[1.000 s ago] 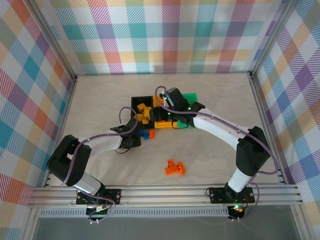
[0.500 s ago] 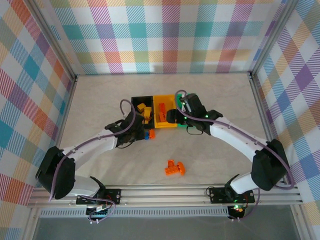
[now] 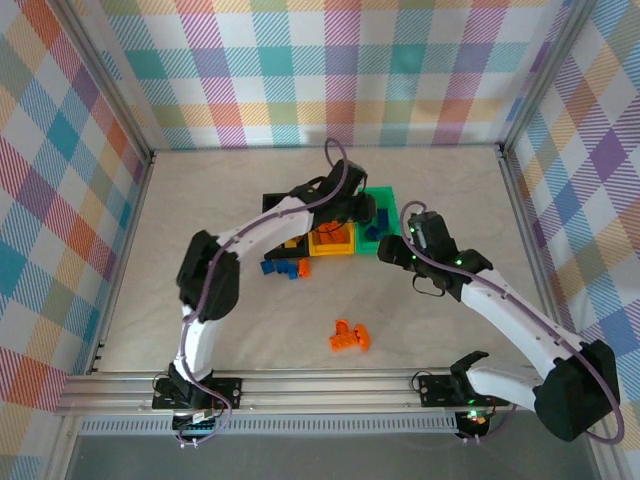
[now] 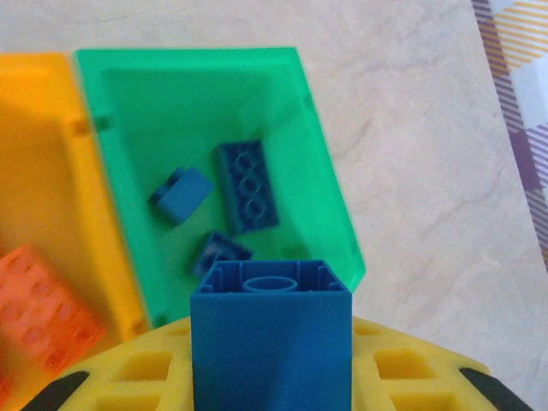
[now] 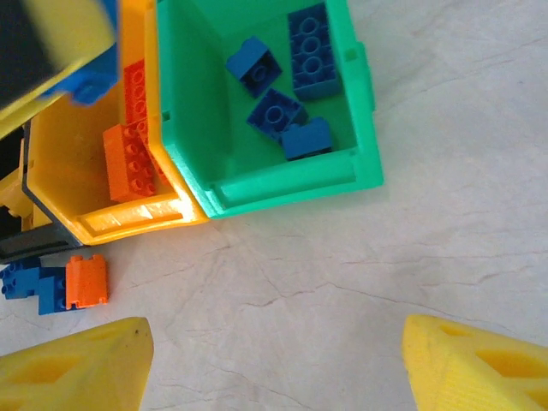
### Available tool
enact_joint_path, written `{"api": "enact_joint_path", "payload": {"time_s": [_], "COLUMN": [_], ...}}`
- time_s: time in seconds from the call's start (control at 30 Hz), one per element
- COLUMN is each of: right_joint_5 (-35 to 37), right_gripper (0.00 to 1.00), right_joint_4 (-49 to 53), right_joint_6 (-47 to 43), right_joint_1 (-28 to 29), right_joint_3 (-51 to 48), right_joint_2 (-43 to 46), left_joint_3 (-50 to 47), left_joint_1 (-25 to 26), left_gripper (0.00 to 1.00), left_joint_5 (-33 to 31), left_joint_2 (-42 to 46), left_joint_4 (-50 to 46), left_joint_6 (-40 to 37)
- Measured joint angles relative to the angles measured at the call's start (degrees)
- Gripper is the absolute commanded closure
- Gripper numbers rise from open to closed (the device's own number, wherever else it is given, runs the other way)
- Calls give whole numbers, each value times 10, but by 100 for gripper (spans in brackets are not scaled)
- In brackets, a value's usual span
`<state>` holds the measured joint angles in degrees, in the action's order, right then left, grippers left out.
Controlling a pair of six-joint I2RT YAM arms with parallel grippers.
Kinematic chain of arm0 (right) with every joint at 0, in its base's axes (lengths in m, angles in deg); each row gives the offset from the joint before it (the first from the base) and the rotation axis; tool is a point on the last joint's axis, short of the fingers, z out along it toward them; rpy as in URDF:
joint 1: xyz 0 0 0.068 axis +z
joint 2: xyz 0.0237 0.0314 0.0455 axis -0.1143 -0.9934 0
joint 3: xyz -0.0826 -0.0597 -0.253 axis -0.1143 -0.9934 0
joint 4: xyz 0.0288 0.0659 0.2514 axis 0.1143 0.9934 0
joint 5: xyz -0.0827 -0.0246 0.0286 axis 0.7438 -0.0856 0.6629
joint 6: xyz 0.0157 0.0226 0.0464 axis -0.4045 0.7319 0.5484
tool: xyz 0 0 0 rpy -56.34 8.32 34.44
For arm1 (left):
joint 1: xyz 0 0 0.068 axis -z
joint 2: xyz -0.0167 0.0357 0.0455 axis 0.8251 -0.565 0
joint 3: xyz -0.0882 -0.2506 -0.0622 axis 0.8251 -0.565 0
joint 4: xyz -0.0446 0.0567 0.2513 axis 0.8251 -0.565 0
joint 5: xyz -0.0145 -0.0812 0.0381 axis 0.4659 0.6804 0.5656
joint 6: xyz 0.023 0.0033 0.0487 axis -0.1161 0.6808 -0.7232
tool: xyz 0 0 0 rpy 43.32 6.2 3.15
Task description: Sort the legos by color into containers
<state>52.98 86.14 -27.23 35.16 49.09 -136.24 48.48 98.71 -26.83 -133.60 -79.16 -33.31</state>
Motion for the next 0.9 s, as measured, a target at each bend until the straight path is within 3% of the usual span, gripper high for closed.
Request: {"api": "enact_joint_path", "payload": {"time_s": [0.17, 0.2, 0.3, 0.43, 0.63, 0.7, 0.9], "right_joint_5": [0, 0, 0, -1, -12, -16, -24], "right_gripper": [23, 23, 22, 20, 20, 20, 20], "right_joint_4": [15, 16, 21, 21, 21, 20, 17], "right_joint_6": [0, 0, 0, -2, -5, -6, -11], "right_joint_1": [-13, -14, -19, -20, -23, -23, -23], "right_joint_3": [-10, -11, -13, -14, -14, -14, -14], "right_joint_2": [31, 33, 35, 36, 36, 35, 31], "left_joint_3": [165, 191, 262, 284, 291, 264, -21], "left_joint_1": [2, 2, 4, 7, 13, 14, 14], "left_gripper": [69, 66, 42, 24, 16, 14, 10], "left_joint_5": [6, 6, 6, 7, 6, 6, 2], "left_joint_2": [-121, -139, -187, -203, -200, -183, 32], "left_joint_4": [-56, -66, -101, -126, -133, -119, -44], "left_joint_6": [-5, -5, -4, -7, -5, -5, 0]}}
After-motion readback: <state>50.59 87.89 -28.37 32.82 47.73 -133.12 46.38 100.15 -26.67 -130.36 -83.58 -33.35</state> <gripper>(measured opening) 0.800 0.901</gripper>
